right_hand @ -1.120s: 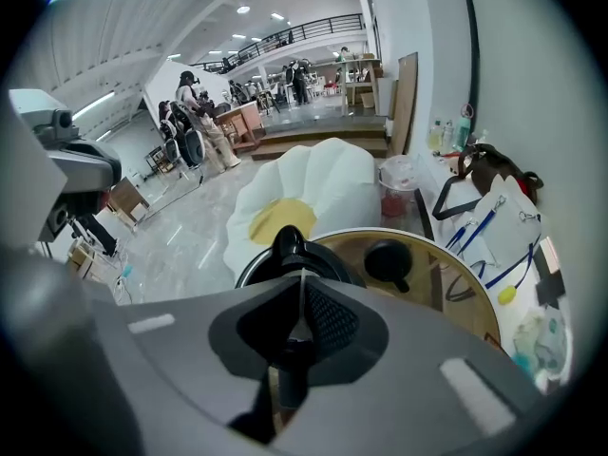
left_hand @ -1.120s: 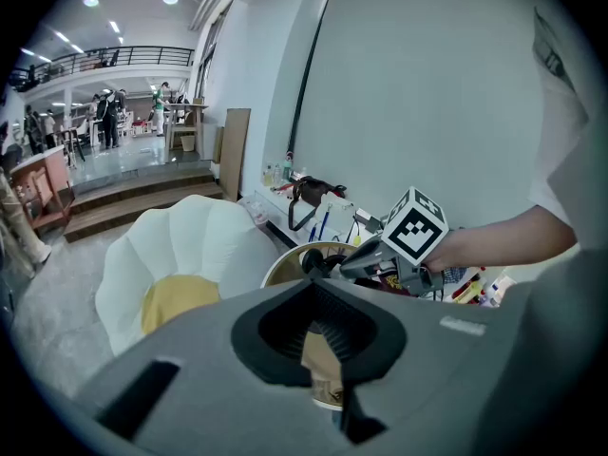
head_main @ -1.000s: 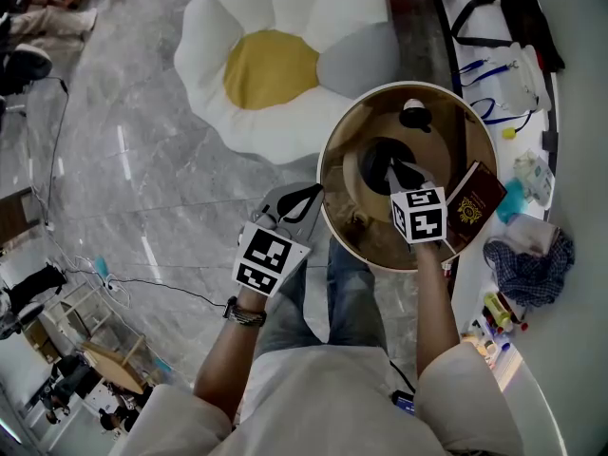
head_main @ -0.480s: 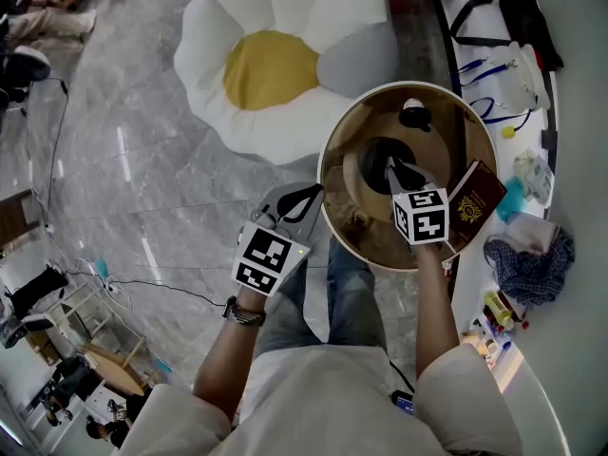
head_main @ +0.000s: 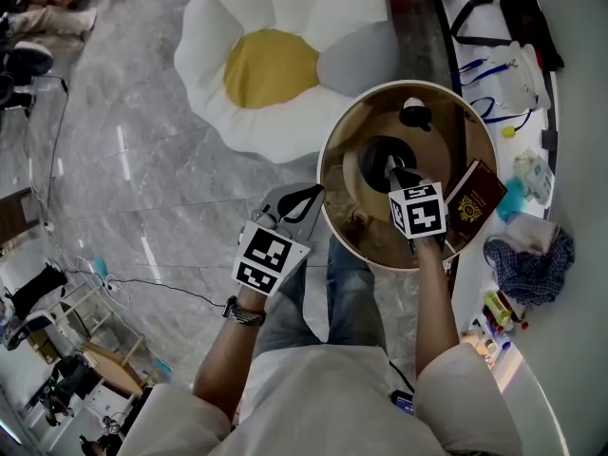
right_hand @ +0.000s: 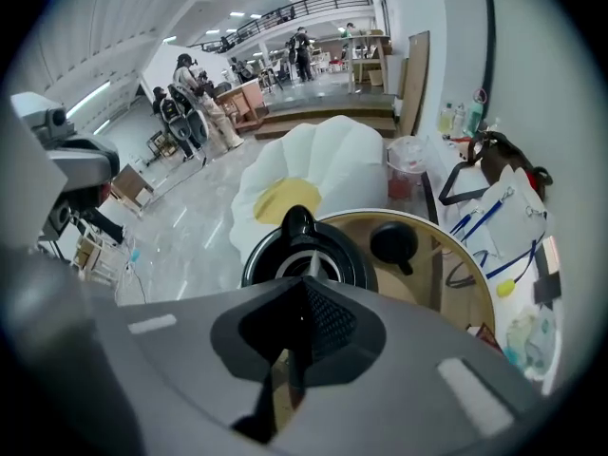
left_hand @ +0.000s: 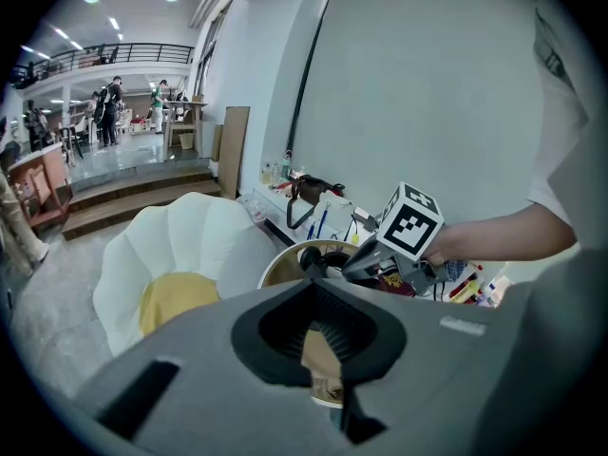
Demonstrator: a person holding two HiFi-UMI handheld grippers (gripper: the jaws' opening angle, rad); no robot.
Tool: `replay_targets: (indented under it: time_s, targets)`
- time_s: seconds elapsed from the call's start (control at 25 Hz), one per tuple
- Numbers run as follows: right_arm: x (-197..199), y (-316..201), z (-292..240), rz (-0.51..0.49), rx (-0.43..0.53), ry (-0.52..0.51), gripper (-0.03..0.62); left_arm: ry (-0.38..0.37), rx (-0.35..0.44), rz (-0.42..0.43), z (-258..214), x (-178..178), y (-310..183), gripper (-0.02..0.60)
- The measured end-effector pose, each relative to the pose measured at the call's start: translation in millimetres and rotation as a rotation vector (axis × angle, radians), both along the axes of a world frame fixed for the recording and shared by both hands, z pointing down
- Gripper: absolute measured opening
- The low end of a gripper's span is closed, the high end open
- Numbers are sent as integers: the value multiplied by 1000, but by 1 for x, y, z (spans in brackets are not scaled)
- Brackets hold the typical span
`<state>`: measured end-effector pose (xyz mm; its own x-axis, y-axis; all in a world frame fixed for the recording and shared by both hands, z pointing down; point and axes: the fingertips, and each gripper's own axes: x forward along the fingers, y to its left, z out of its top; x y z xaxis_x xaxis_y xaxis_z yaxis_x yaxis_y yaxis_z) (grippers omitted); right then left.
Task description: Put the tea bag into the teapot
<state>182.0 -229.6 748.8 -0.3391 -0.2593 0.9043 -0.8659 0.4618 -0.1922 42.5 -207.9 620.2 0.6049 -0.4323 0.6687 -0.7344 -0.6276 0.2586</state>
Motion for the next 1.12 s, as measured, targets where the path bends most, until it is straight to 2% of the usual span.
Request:
replay_targets:
  time_s: [0.16, 0.44, 0.64, 0.92, 1.12]
  targets:
    - [-2, -1, 3, -83, 3, 89, 8, -2, -7, 0, 2, 1, 0, 5]
    - [-1, -5, 3, -85, 15, 111, 8, 5, -10, 2, 2, 2, 0, 5]
    - [-3, -12, 7, -142, 30, 181, 8, 6, -15, 6, 4, 3, 0, 5]
    - [-6, -18, 4, -78, 22, 82, 8, 6, -22, 0, 6, -3, 0, 5]
    - [-2, -14, 0, -52, 16, 69, 8, 14, -11, 3, 1, -3, -2, 5]
